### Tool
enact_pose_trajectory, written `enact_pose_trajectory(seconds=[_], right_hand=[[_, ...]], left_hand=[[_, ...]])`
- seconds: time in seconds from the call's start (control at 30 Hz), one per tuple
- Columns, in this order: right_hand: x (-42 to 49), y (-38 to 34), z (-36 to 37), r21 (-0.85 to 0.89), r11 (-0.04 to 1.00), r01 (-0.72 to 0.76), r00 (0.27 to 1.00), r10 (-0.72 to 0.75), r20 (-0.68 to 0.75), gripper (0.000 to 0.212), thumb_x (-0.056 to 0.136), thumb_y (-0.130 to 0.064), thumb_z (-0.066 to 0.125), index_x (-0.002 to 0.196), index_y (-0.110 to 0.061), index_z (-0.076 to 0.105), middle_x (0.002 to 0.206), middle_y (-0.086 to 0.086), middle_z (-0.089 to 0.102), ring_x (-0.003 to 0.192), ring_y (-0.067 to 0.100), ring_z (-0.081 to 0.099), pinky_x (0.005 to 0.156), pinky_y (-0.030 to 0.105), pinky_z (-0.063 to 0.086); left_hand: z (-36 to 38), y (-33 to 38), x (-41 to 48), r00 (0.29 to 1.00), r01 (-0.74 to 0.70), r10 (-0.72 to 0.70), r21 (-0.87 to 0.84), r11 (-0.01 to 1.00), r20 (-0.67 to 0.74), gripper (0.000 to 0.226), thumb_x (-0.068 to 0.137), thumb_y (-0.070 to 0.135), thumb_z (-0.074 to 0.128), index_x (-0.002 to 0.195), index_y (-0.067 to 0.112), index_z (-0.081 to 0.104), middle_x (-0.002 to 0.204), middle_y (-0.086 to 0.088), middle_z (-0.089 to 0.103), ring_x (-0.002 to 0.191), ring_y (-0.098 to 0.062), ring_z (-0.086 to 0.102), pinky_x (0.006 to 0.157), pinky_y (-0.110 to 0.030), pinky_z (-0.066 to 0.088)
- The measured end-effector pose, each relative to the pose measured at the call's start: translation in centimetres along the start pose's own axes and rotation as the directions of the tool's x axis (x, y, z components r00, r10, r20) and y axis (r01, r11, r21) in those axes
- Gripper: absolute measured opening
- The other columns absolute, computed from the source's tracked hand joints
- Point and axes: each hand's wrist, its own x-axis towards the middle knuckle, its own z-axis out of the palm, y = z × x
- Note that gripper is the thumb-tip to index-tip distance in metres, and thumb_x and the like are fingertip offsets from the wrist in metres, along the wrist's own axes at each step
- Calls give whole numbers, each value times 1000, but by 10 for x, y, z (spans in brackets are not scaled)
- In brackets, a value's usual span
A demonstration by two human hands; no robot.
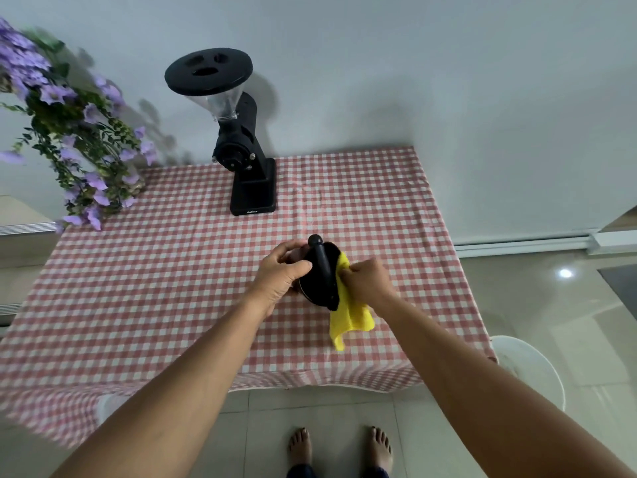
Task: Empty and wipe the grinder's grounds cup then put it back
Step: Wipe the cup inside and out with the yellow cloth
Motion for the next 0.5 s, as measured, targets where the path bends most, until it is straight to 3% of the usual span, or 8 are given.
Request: enact_pose_trajectory(seconds=[0.1, 0.2, 0.27, 0.37, 0.43, 0.5], right_hand=[[1, -4, 0, -34, 997, -68, 997, 69, 43, 34, 87, -16, 59, 57, -11, 43, 53, -1, 41, 46, 13, 38, 39, 22, 29], [0, -15, -4, -146, 984, 106, 990, -119, -78, 33, 91, -15, 50, 59, -11, 50, 56, 0, 50, 52, 19, 49, 43, 24, 32], [-3, -21, -6, -298, 907, 296, 929, -346, -129, 25, 98, -22, 45, 86, -15, 66, 71, 3, 65, 64, 26, 61, 50, 29, 41], [-6, -20, -5, -406, 768, 496, 795, -589, -142, 33, 103, -30, 43, 130, -19, 60, 98, 7, 74, 76, 31, 68, 61, 40, 54], [-5, -18, -6, -364, 793, 489, 804, -571, -165, 33, 103, -30, 43, 128, -20, 61, 96, 4, 74, 74, 27, 68, 62, 39, 56], [-1, -15, -6, -293, 874, 387, 880, -445, -168, 25, 101, -25, 44, 109, -20, 67, 76, -1, 68, 67, 23, 63, 53, 31, 48]], left_hand=[[1, -2, -3, 1000, 13, -13, 38, 999, 2, 43, 68, 24, 73, 105, 45, 72, 122, -2, 67, 105, -34, 69, 81, -58, 61], [2, 2, -4, 999, 40, -42, 66, 997, 31, 43, 68, 26, 74, 104, 48, 73, 123, -2, 69, 106, -30, 70, 82, -58, 61], [3, 6, -3, 997, 57, -60, 67, 996, 38, 44, 69, 23, 74, 107, 45, 73, 120, -2, 72, 106, -29, 70, 79, -48, 63], [2, 12, -2, 996, 48, -52, 47, 998, 73, 39, 78, 14, 72, 109, 39, 74, 116, -5, 74, 106, -28, 70, 67, -29, 61], [3, 14, -2, 997, 24, -27, 43, 999, 75, 39, 81, 10, 71, 109, 38, 73, 118, -6, 72, 106, -28, 69, 68, -30, 61], [4, 12, -3, 999, -6, 5, 12, 1000, 51, 40, 83, 8, 70, 112, 37, 72, 119, -4, 70, 106, -27, 68, 74, -35, 62]])
